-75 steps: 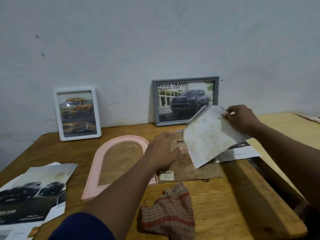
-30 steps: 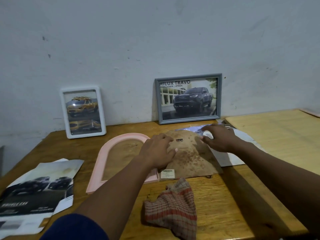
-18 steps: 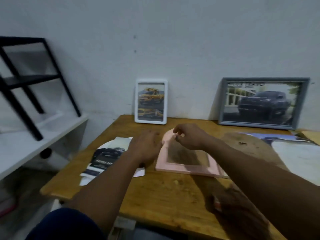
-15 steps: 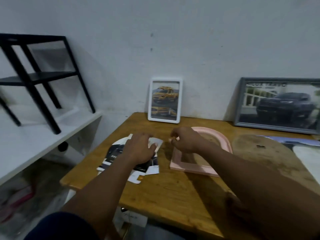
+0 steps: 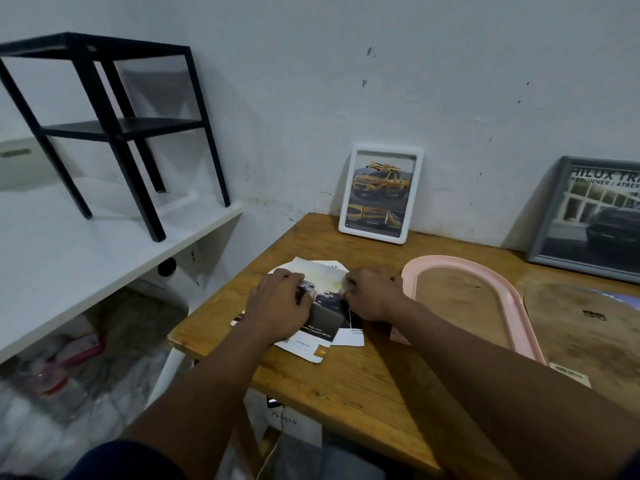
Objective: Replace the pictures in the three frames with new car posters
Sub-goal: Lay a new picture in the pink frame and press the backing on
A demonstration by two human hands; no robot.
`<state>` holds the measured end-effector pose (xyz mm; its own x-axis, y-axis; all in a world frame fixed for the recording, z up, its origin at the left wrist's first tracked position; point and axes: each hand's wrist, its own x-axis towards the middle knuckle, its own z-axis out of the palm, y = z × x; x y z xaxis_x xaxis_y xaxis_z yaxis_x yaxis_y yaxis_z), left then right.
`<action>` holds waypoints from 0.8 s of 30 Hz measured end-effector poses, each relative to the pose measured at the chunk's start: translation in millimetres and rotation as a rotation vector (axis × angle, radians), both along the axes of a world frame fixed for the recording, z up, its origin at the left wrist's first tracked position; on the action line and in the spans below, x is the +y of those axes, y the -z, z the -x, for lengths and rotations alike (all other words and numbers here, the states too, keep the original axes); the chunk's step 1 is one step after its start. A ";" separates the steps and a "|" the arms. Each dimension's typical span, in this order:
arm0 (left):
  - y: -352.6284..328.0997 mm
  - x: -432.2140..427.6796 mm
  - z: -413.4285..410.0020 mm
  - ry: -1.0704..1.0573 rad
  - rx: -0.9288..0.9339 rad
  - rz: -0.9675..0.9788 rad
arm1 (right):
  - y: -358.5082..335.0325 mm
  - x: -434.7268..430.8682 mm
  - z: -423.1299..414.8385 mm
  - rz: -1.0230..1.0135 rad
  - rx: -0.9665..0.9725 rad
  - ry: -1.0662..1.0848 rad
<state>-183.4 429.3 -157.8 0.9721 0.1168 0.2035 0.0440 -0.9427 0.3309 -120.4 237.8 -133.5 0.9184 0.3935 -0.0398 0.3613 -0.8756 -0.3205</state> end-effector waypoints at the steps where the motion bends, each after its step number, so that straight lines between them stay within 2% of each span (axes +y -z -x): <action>1: -1.0 -0.7 -0.8 0.001 -0.008 0.010 | 0.5 1.4 -0.6 -0.019 0.025 -0.023; 5: -0.2 -2.5 -3.5 0.017 0.046 -0.049 | 0.8 9.8 2.0 -0.087 0.090 -0.106; 8: 3.0 -2.7 -3.3 0.005 0.051 -0.059 | 2.8 13.2 4.4 -0.107 0.052 -0.053; 15: -4.0 6.0 -5.5 -0.106 0.078 -0.107 | 6.7 11.5 3.8 0.105 0.022 -0.080; 20: -4.5 7.5 -7.4 -0.118 0.098 -0.100 | 3.7 9.4 2.6 0.170 0.057 -0.031; 24: -5.9 -3.5 -11.6 -0.086 0.087 -0.107 | -7.9 0.5 7.7 0.116 0.013 0.006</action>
<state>-171.8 425.8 -151.9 0.9738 0.1829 0.1351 0.1504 -0.9637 0.2206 -128.1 238.4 -125.7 0.9200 0.3797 -0.0970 0.3520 -0.9095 -0.2213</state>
